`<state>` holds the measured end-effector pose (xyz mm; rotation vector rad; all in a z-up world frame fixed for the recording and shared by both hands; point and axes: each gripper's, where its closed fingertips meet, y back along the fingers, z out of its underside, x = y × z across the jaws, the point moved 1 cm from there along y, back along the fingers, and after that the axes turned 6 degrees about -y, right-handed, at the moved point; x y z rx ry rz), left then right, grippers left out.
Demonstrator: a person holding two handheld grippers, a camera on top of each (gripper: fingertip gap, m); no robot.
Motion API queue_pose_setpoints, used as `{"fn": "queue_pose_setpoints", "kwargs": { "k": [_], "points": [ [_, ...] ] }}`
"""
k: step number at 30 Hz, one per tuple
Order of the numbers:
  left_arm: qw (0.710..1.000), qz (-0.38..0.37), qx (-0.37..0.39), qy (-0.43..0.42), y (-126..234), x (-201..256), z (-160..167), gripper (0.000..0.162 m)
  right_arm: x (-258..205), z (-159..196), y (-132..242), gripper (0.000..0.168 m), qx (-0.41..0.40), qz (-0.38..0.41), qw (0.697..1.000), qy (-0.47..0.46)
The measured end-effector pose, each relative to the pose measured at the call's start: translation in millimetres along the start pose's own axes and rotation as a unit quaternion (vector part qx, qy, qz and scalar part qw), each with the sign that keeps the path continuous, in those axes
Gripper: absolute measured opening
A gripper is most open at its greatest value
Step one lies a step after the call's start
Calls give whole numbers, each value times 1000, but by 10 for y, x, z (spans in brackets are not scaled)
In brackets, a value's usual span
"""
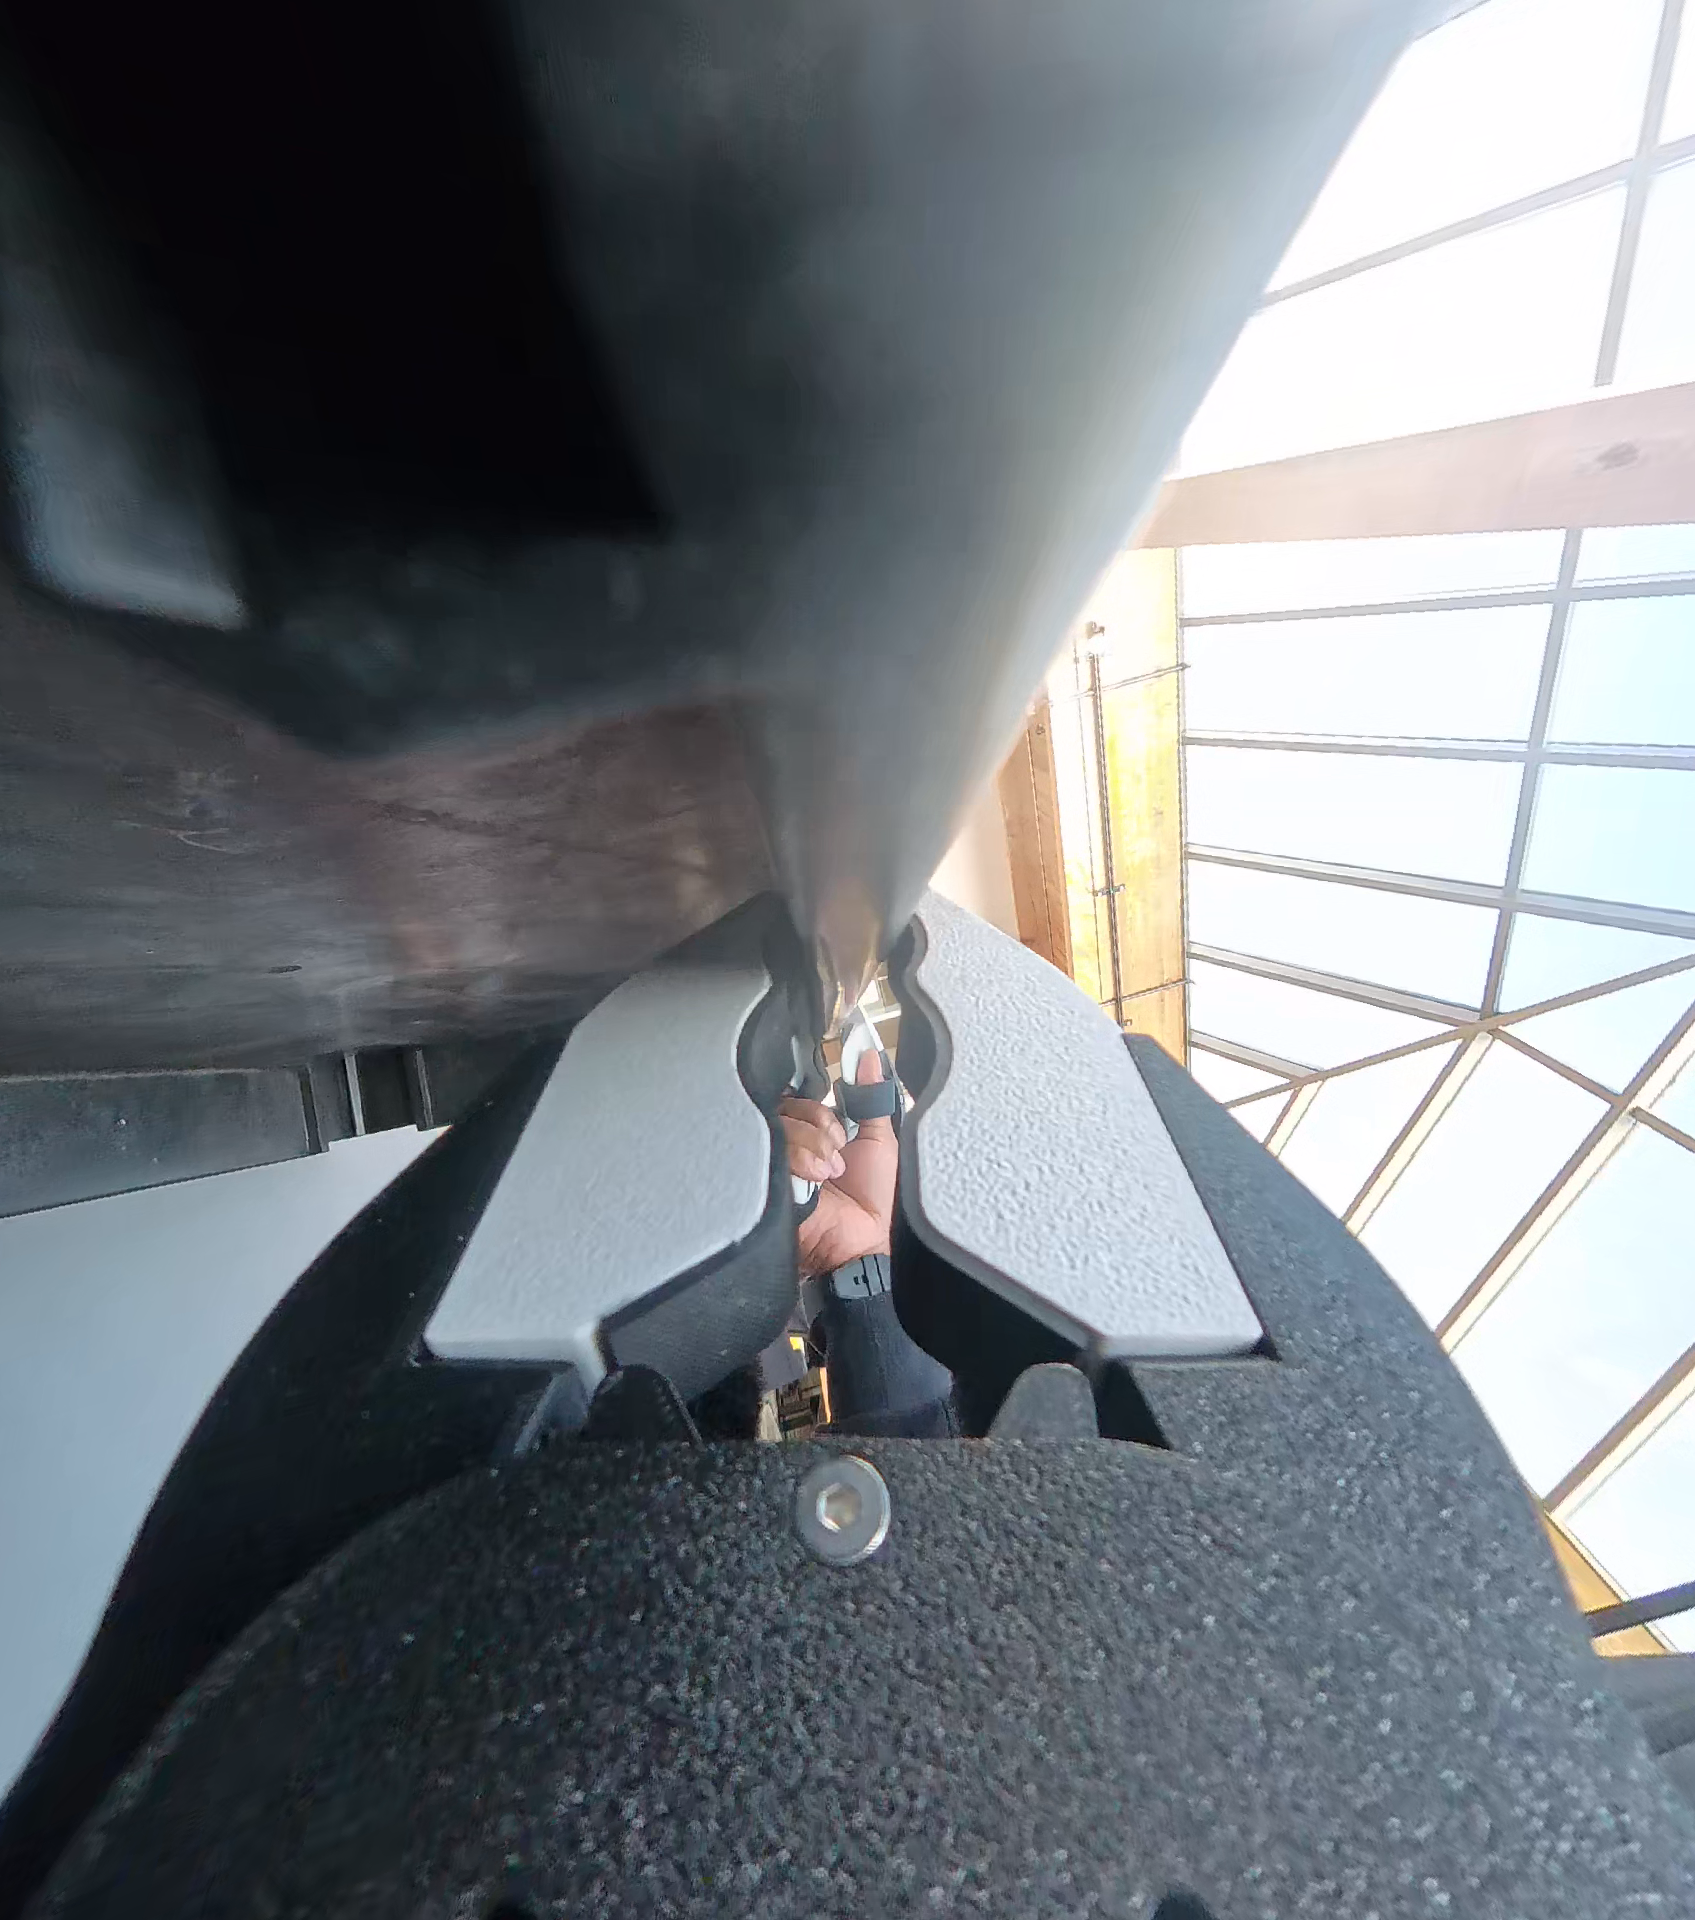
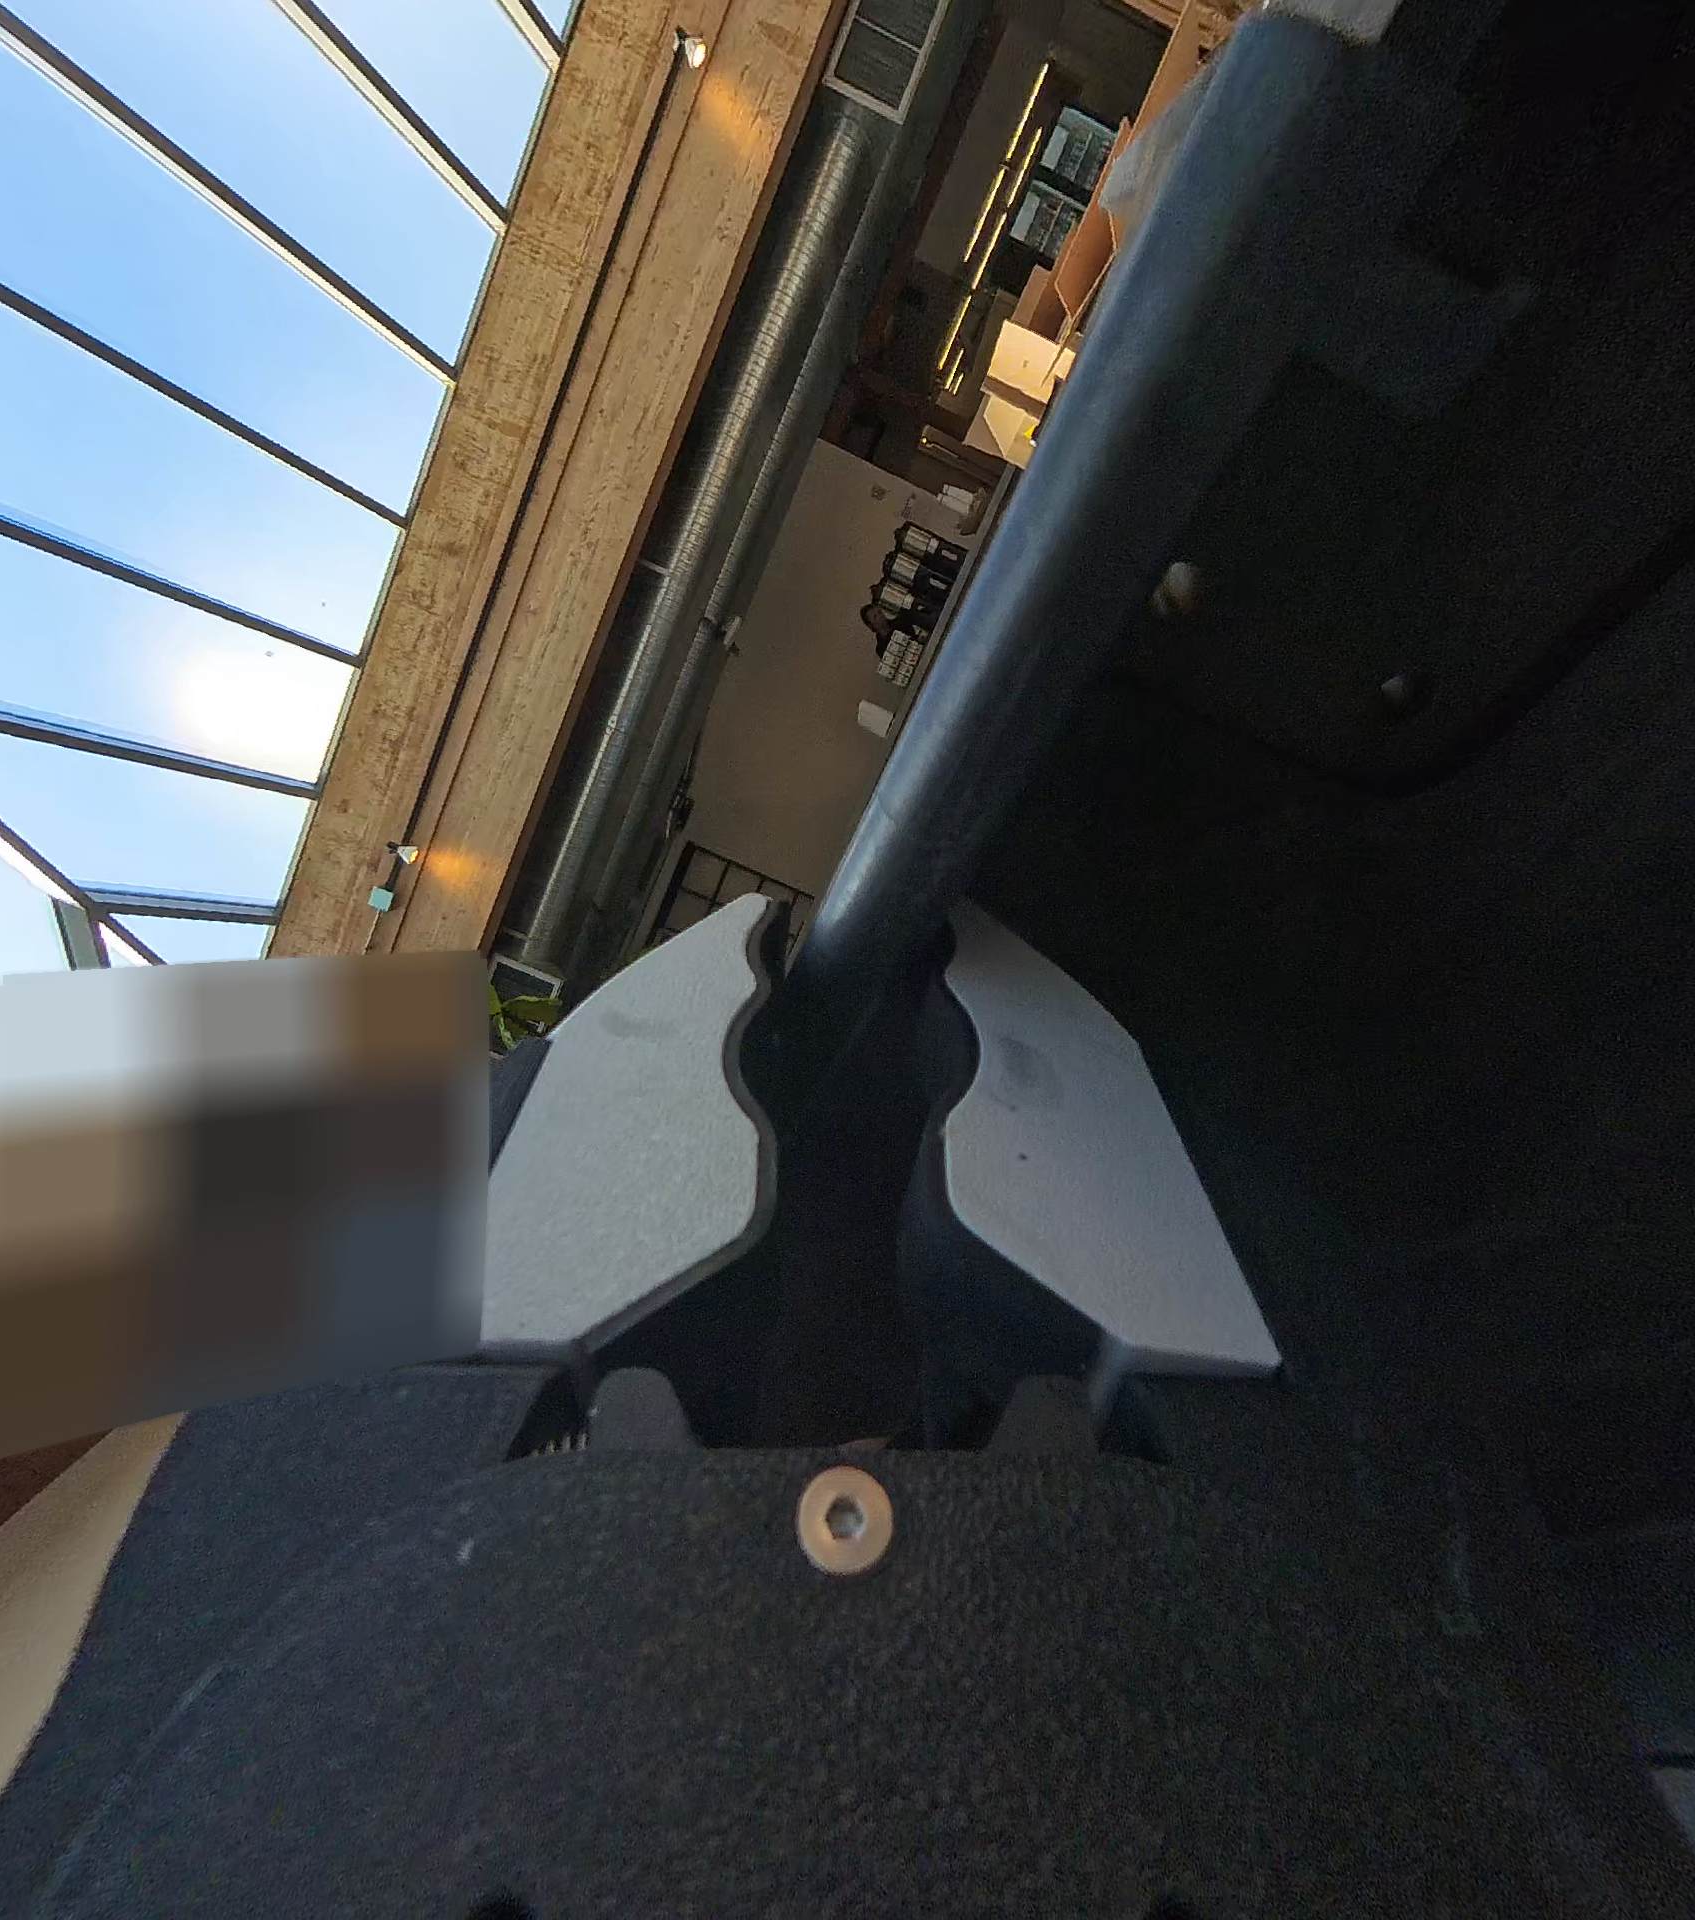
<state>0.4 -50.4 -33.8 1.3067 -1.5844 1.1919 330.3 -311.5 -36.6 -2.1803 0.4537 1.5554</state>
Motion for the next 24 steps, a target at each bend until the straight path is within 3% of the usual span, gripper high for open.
{"fn": "queue_pose_setpoints", "kwargs": {
  "k": [24],
  "points": [
    [991, -77, 74, 77, 83, 54, 120, 14, 51, -6, -280, 22, -38, -4, 999, -11]
  ]
}}
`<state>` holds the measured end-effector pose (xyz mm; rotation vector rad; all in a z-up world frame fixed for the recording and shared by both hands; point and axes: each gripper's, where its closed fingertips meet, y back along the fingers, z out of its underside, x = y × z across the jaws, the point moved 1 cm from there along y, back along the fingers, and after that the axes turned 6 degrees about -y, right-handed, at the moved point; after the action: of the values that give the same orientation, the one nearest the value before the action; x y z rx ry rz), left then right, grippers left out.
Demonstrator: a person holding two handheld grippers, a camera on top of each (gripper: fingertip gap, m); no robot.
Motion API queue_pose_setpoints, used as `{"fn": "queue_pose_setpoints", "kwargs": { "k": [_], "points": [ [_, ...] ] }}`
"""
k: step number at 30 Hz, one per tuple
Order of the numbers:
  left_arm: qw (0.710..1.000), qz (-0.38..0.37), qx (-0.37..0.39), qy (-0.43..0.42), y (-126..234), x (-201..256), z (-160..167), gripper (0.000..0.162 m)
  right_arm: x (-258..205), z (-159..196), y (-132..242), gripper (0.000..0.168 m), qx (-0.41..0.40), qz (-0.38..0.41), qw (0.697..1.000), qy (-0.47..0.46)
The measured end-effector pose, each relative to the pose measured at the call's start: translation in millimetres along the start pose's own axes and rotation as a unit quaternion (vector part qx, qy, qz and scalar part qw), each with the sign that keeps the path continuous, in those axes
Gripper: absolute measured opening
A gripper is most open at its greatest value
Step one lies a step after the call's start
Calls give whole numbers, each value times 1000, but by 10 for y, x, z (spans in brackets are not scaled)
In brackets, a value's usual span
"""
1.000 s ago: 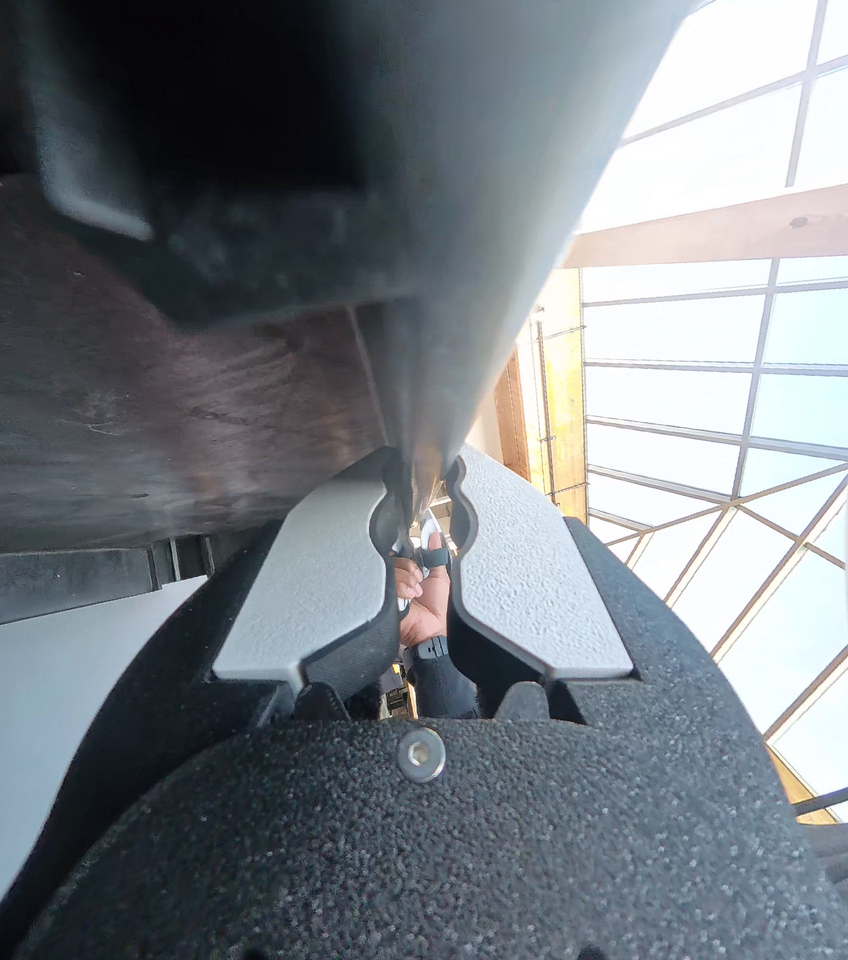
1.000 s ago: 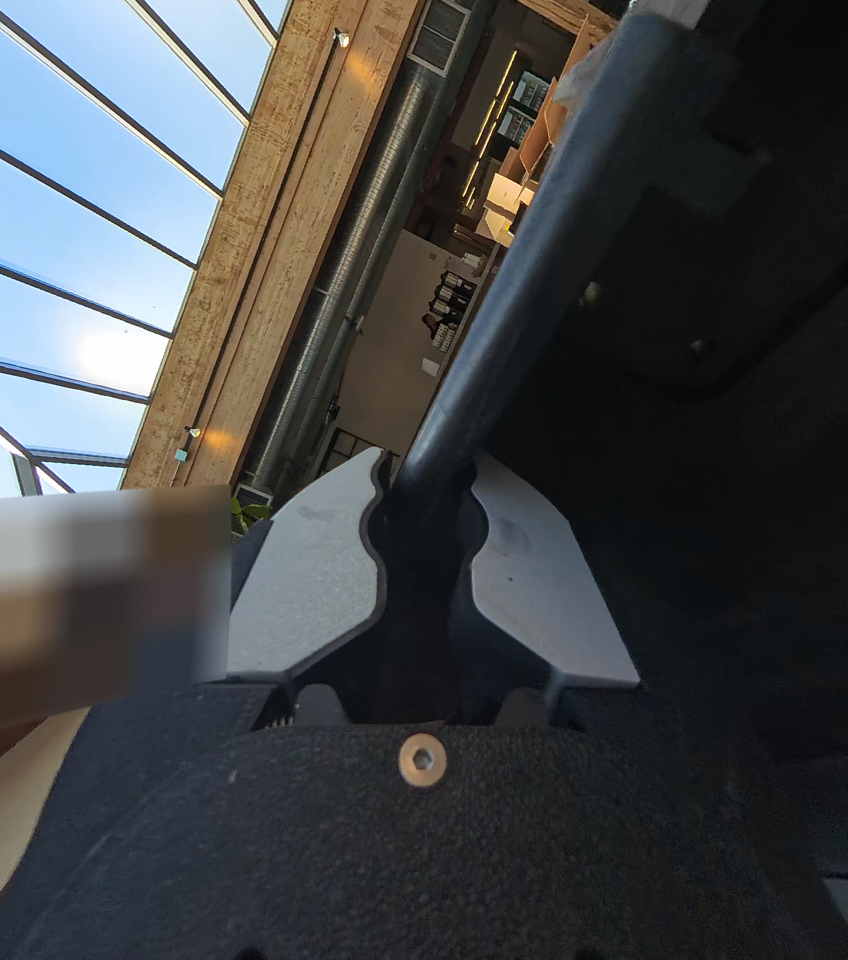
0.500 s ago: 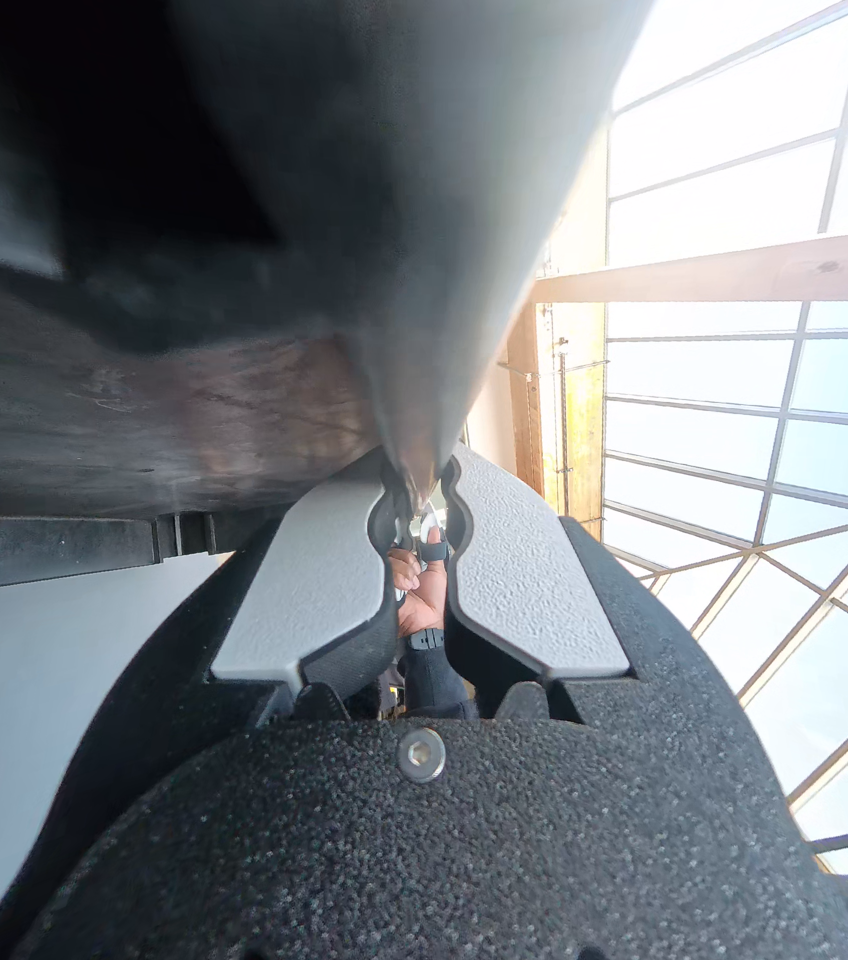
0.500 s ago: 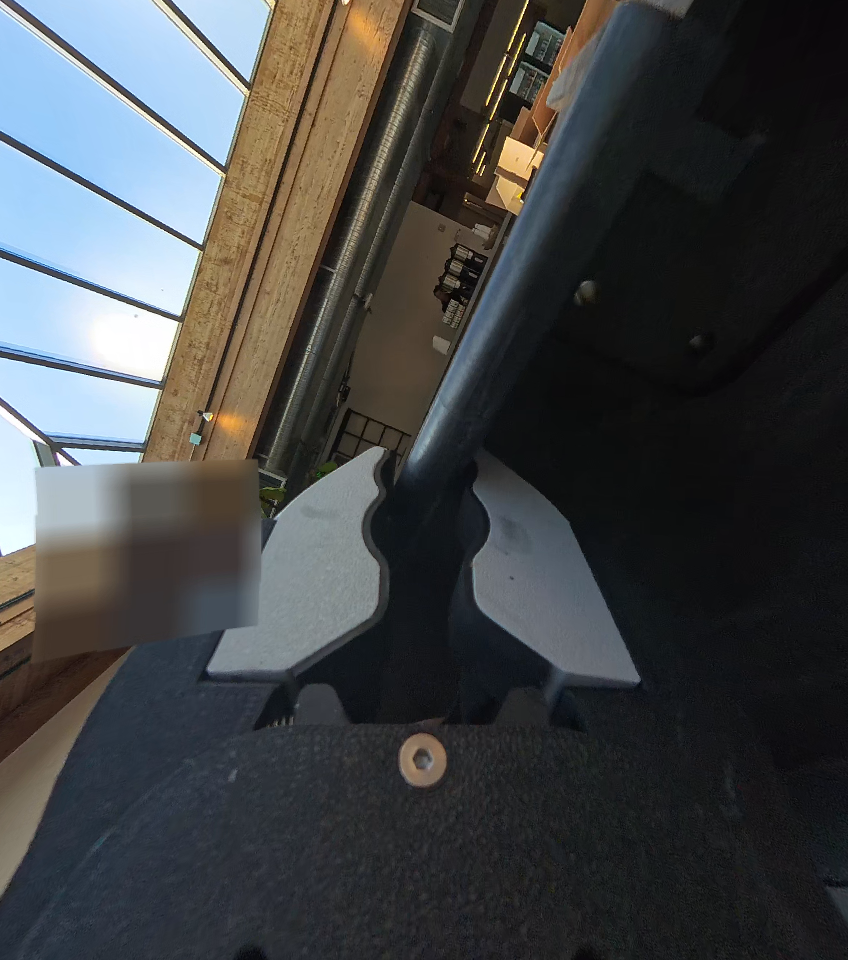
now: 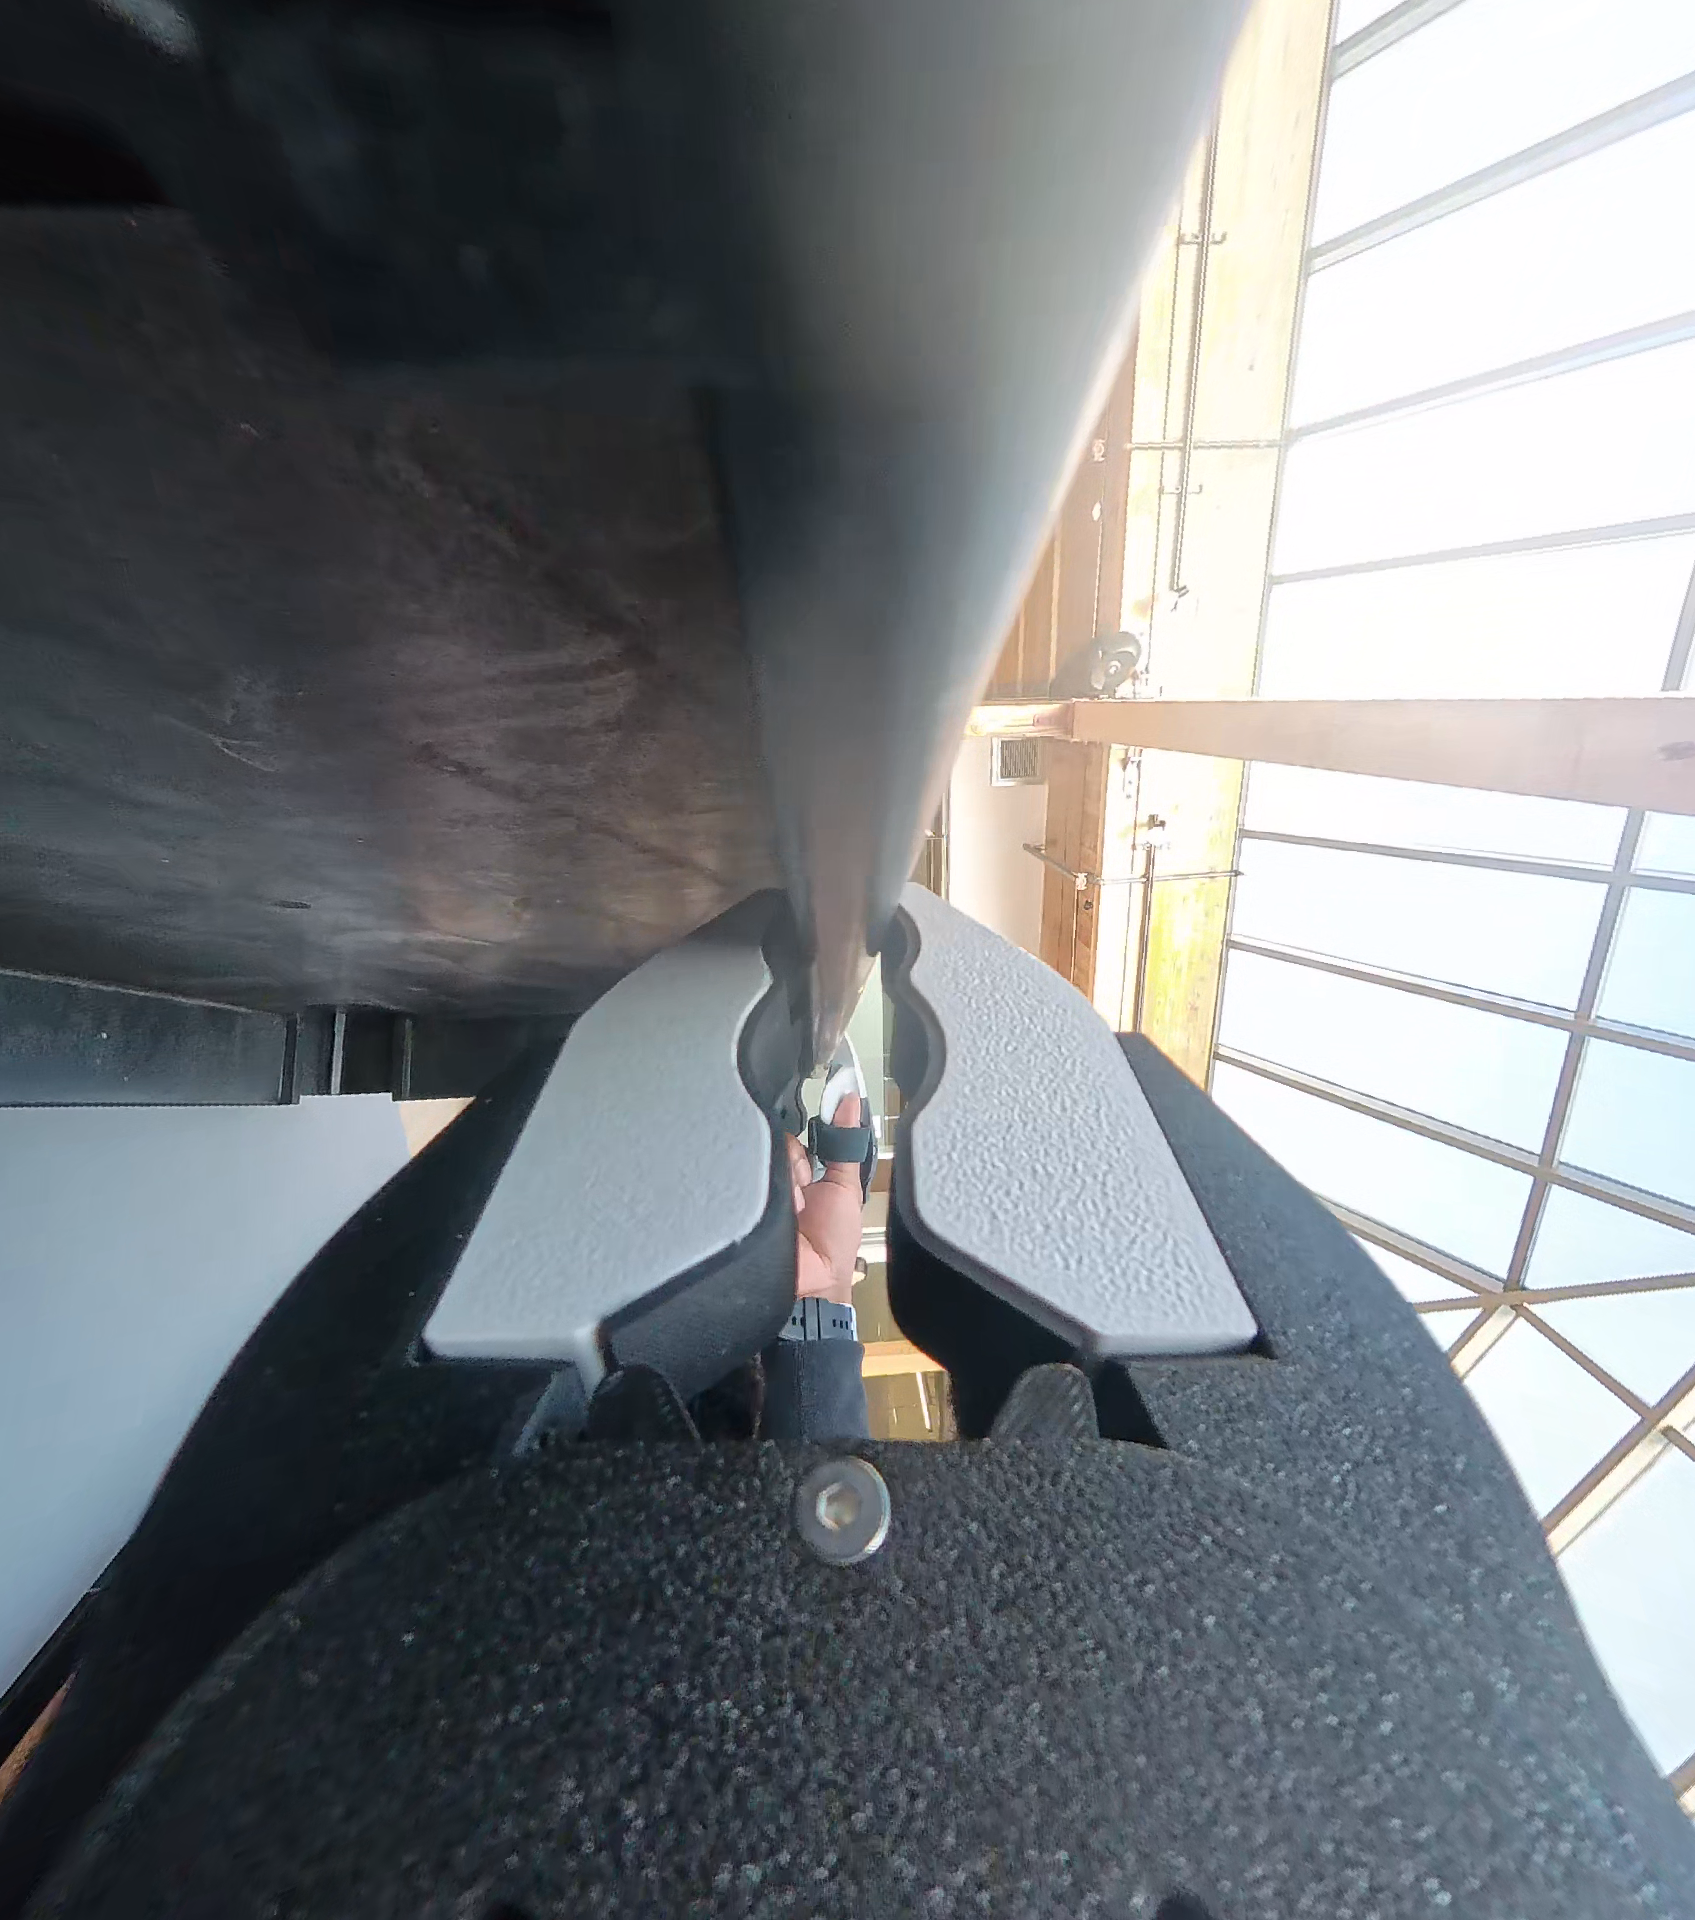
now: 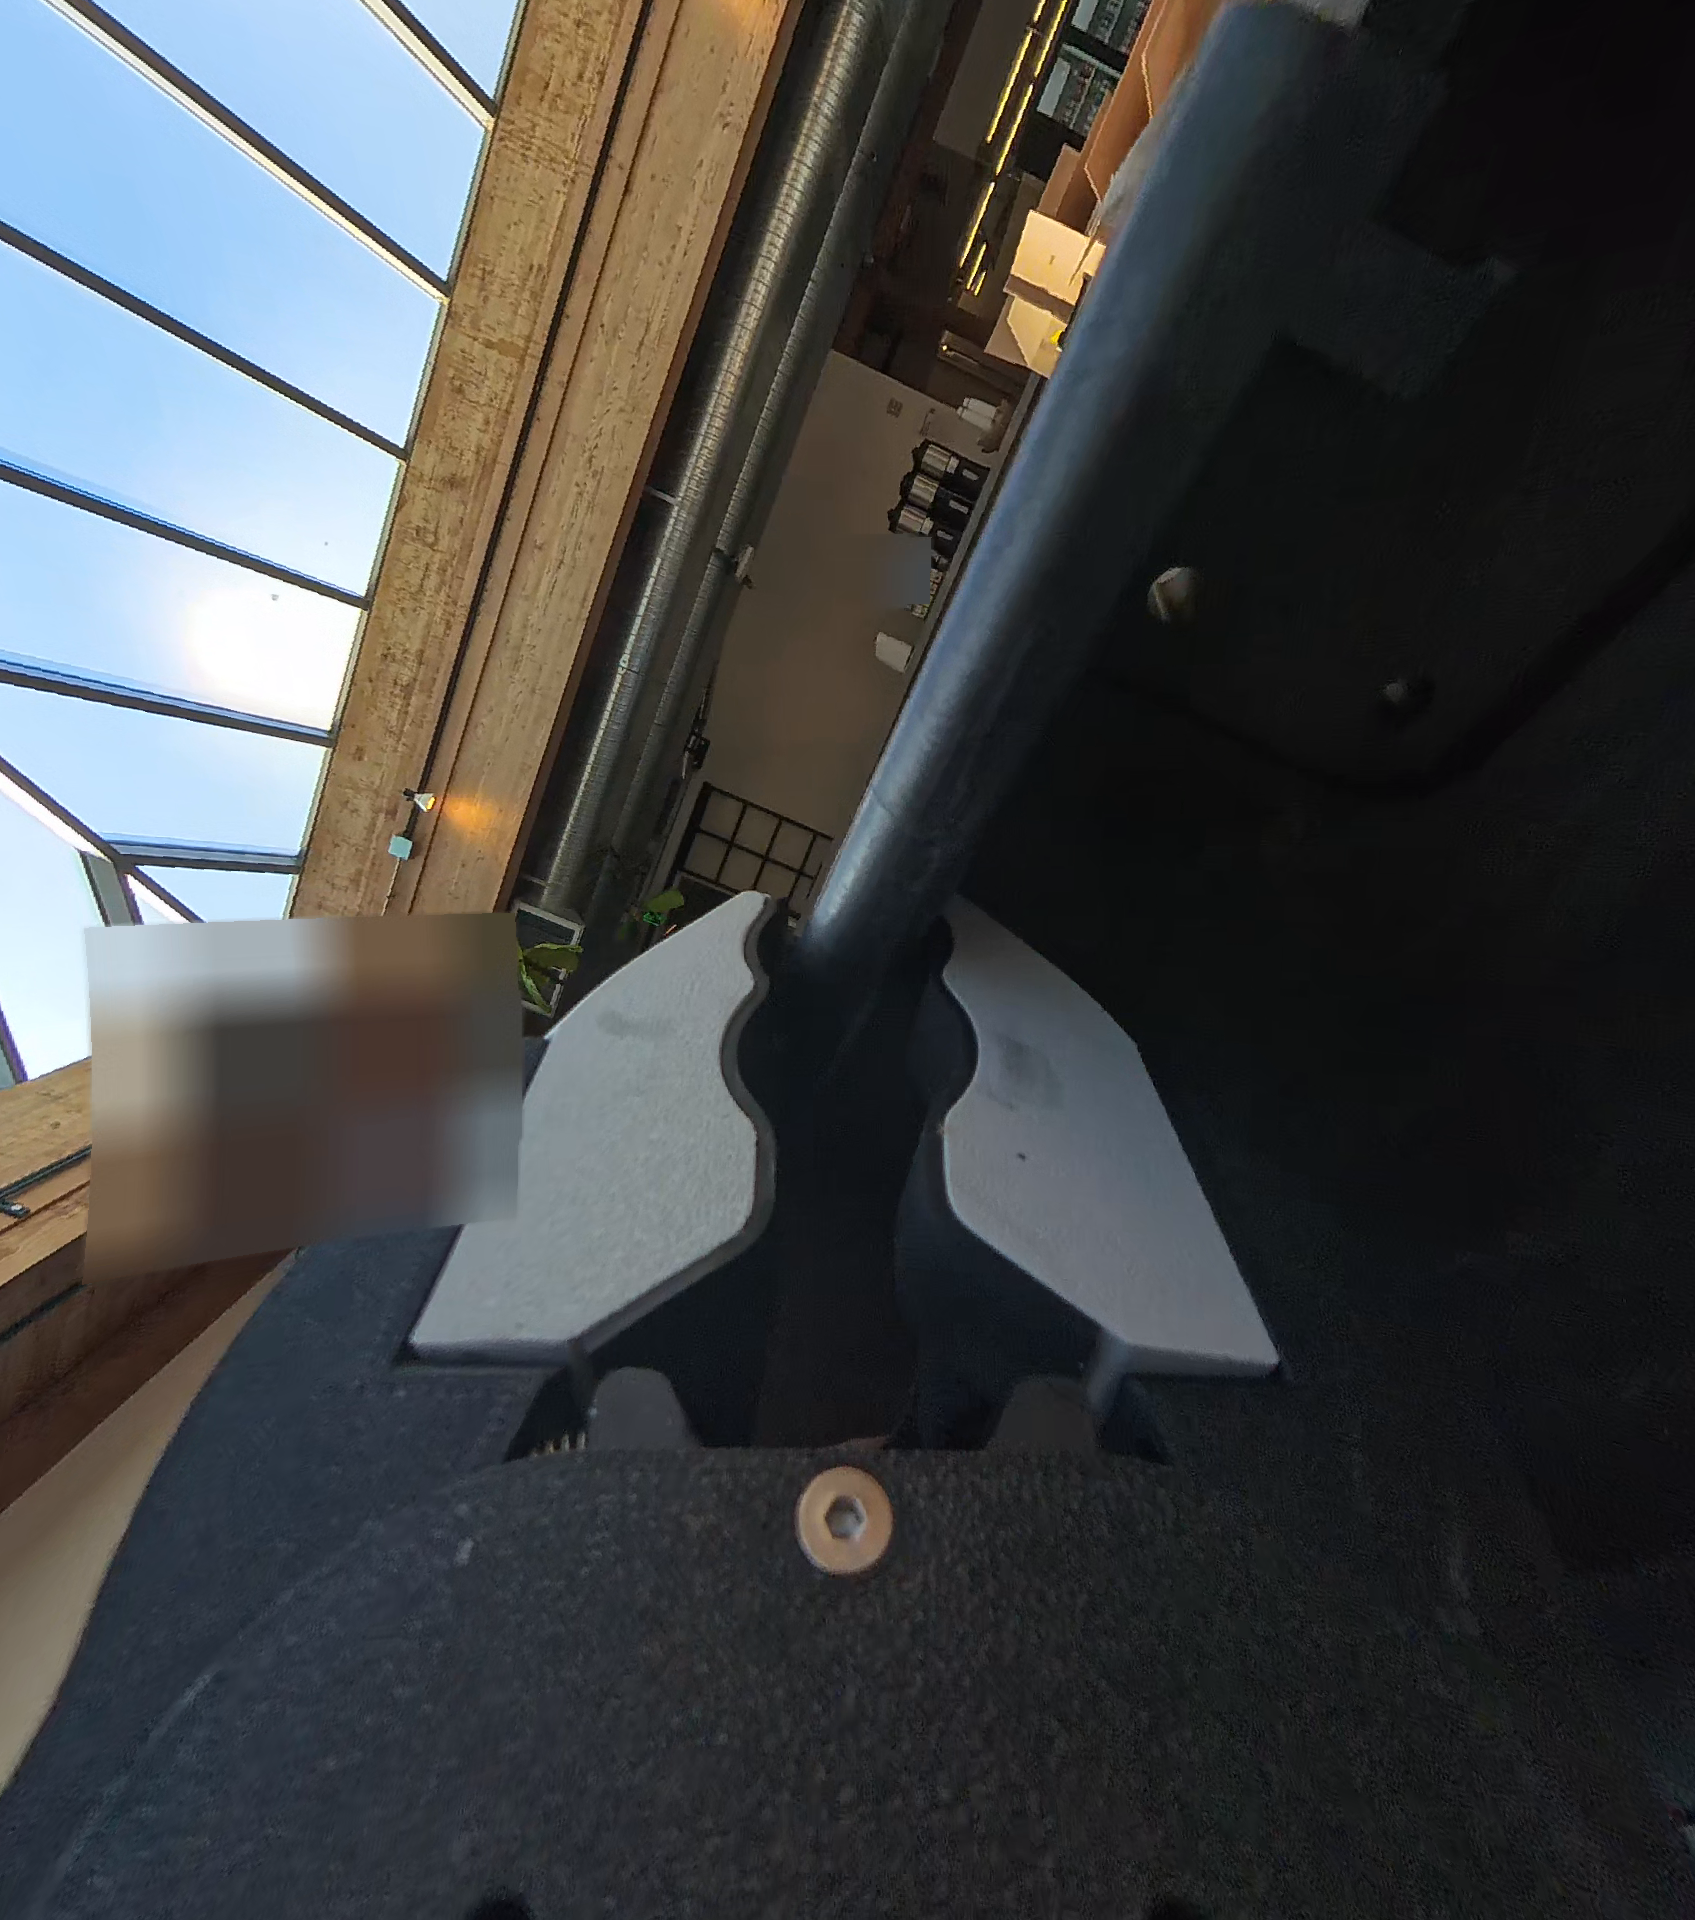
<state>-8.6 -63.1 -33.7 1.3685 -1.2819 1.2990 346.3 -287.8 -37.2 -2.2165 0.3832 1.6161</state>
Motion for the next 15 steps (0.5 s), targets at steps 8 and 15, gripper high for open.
{"fn": "queue_pose_setpoints", "kwargs": {
  "k": [8, 15],
  "points": [
    [1000, 10, -3, -1, -29, -15, -37, 14, 18, -7, -80, 22, 6, 1, 1000, 4],
    [994, 8, -111, -1, 92, -49, 159, 16, 20, -10, -98, 24, 14, 2, 1000, 8]
  ]
}}
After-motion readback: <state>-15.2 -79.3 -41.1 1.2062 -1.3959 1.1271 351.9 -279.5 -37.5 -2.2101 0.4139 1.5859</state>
